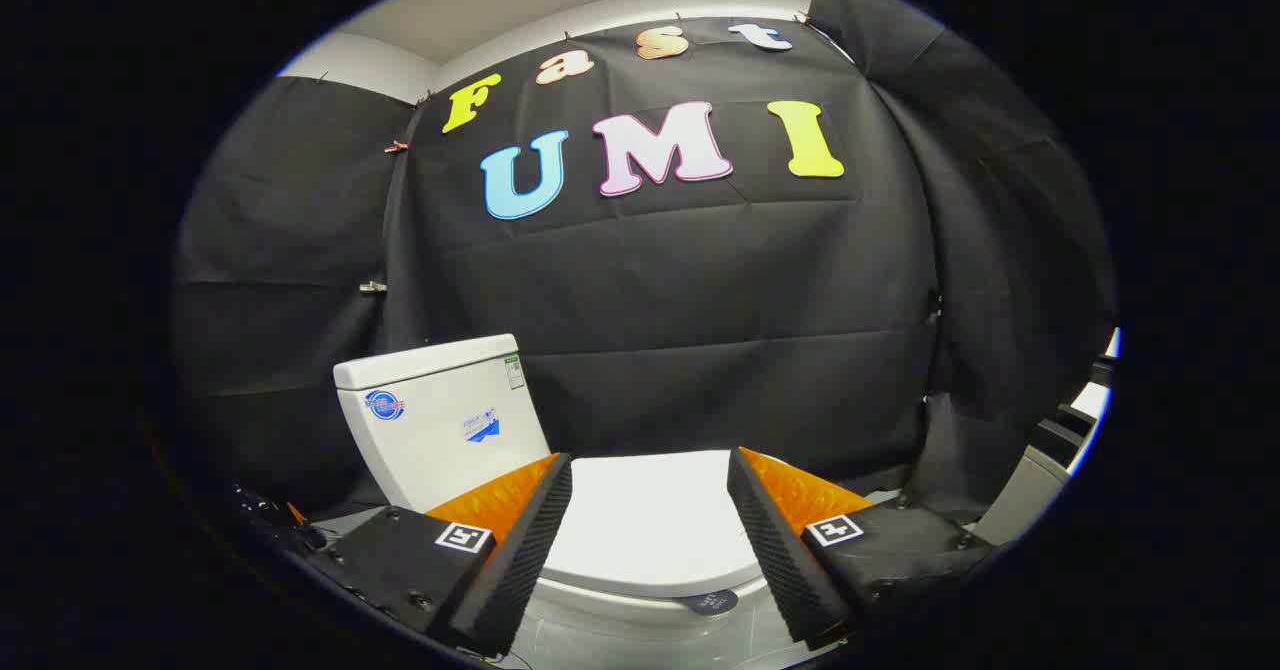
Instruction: Open the toilet lid.
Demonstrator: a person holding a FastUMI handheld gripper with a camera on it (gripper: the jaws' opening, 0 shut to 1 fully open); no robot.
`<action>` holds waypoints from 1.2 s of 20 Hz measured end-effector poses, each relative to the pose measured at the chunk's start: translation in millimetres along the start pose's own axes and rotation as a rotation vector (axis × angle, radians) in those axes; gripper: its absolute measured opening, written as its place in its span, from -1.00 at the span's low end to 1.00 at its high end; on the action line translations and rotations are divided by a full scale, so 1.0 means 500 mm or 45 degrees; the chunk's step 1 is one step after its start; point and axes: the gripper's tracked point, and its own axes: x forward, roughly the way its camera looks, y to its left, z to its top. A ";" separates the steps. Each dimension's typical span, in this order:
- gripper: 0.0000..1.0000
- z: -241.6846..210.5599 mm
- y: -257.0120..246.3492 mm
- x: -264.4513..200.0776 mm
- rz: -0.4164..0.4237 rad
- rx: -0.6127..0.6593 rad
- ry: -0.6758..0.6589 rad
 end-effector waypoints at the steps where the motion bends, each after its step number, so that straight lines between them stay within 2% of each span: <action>1: 0.96 0.000 0.000 0.000 0.001 0.002 0.000; 24: 0.97 -0.002 -0.007 0.007 -0.013 0.008 0.005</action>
